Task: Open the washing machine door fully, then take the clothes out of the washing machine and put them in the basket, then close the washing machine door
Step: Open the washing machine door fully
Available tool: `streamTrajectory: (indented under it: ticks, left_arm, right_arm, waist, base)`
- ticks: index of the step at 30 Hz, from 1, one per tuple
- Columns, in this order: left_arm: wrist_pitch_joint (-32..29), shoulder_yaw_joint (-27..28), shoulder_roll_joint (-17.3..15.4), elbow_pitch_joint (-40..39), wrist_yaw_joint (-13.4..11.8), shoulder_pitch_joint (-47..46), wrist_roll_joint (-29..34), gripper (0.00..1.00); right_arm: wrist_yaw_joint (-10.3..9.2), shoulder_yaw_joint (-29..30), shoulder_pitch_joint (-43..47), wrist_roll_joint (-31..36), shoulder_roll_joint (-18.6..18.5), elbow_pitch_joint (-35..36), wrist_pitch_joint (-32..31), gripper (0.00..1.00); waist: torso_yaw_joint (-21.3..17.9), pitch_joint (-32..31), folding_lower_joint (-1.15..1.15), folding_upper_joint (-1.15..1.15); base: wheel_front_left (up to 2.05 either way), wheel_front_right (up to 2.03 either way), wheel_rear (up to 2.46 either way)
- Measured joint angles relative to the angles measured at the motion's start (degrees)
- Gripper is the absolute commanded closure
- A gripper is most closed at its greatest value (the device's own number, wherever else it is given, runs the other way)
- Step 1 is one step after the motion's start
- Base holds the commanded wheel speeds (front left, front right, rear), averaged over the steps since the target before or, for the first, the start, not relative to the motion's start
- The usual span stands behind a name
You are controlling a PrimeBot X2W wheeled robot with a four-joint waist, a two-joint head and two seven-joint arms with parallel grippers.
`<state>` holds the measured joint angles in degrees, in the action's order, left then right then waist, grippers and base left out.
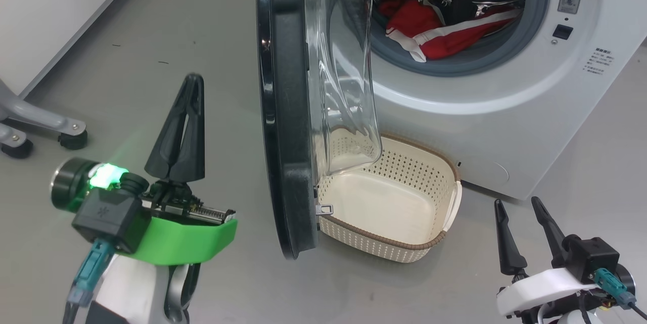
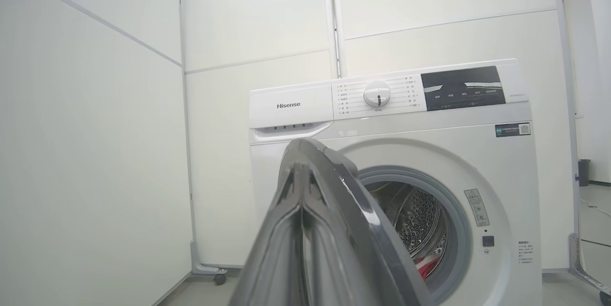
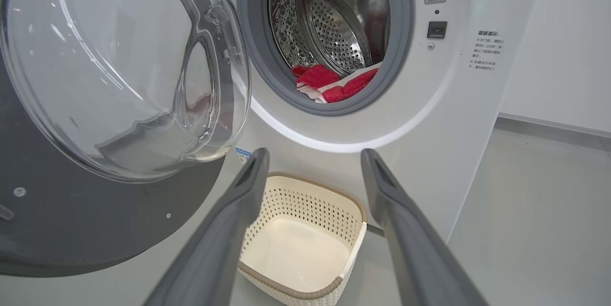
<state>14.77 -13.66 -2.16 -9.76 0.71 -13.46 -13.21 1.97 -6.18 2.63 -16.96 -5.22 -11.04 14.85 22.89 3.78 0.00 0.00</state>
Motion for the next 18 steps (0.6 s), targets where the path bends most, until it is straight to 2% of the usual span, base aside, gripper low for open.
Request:
streamTrajectory:
  ticks: [3,9,13,18]
  left_arm:
    - [0.0,-1.8,0.0,-4.4,0.2,-0.9,0.9,1.00]
    - [0.0,-10.0,-0.1,-8.6,4.3,-1.0,2.4,1.00]
    - [0.0,-15.6,-0.2,-8.3,5.3,-0.3,2.4,1.00]
    - [-1.1,-23.3,-0.6,-3.7,6.2,4.0,1.4,1.00]
  right_arm:
    - [0.49,0.1,0.1,0.5,0.2,0.0,0.0,0.00]
    - [1.11,0.2,0.2,1.0,0.8,0.0,0.0,0.00]
    - [1.49,0.3,0.2,1.5,1.0,0.0,0.0,0.00]
    - [2.01,0.3,0.2,1.7,1.3,-0.1,0.0,0.00]
  waist:
    - [0.1,0.1,0.00,0.00]
    - [-0.2,0.1,0.00,0.00]
    - [-0.6,0.2,0.00,0.00]
    - [-1.0,0.3,0.00,0.00]
  base:
    - [0.00,0.00,0.00]
    - [0.00,0.00,0.00]
    - [0.00,0.00,0.00]
    - [0.00,0.00,0.00]
